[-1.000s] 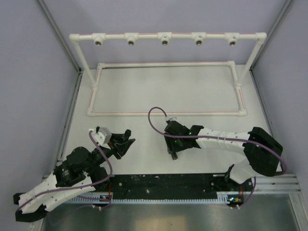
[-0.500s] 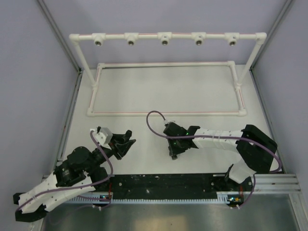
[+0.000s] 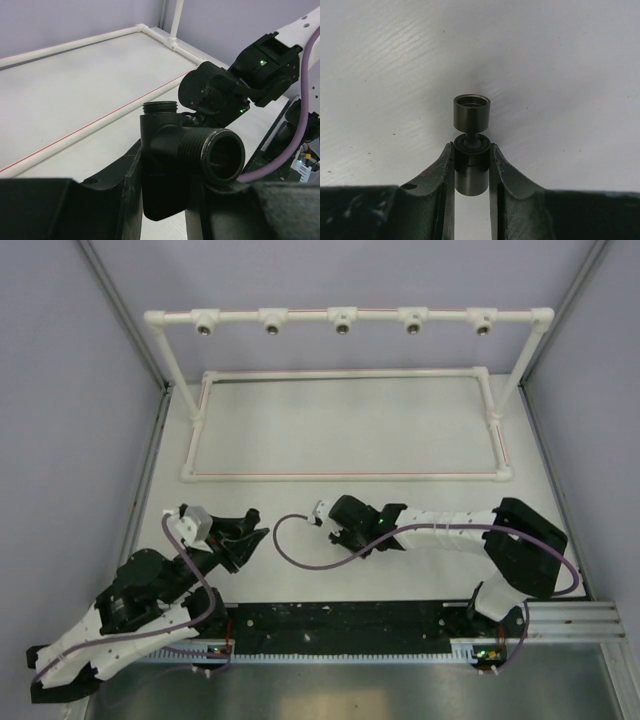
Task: Install the water faucets
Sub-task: Pick up the adaptor at the center of the board.
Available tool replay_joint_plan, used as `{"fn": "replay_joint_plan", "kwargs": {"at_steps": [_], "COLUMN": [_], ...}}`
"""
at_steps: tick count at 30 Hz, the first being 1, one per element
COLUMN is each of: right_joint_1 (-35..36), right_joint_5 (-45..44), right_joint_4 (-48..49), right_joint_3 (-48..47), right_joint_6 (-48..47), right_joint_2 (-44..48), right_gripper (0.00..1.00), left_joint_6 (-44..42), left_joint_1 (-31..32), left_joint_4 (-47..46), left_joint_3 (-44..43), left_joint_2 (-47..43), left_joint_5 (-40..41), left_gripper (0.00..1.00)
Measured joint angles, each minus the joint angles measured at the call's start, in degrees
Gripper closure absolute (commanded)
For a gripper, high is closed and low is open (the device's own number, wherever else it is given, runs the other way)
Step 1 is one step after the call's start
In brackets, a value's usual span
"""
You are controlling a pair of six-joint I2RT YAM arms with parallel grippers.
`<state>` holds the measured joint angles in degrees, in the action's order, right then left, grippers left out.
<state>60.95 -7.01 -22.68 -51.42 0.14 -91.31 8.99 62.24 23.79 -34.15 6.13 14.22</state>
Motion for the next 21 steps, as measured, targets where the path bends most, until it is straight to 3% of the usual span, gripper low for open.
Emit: {"fn": "replay_joint_plan", "kwargs": {"at_steps": [6,10,18,19,20,21], "right_joint_1": [-2.16,-3.78,-4.11,-4.11,-4.11,-4.11], "right_joint_5": [7.06,13.6,17.68,17.77,17.86,17.94], "right_joint_4": [0.11,-3.06,-1.57,-0.37,0.76,1.53], "right_joint_3": [-0.04,-1.27,-1.11,-0.55,0.13,0.52], "right_joint_6": [-27.36,-40.98,-54.01,-54.07,-53.94,-53.64], "right_joint_2": [0.02,-0.39,-0.44,-0.15,0.24,0.79], "right_gripper": [0.93,0.75,0.56,0.52,0.32,0.3], "left_joint_6": [0.63,0.79,0.74,0.74,0.74,0.74], "left_joint_1": [0.0,0.0,0.0,0.02,0.0,0.0], "left_joint_4": [2.23,3.32,4.02,4.28,4.44,4.52], "left_joint_3": [-2.29,-3.89,-5.11,-5.11,-5.11,-5.11], "left_joint_2": [-2.91,-4.28,-4.5,-4.5,-4.5,-4.5], "left_joint_5": [-1.33,-2.03,-2.38,-2.38,-2.38,-2.4], "left_gripper": [1.0,1.0,1.0,1.0,1.0,1.0]}}
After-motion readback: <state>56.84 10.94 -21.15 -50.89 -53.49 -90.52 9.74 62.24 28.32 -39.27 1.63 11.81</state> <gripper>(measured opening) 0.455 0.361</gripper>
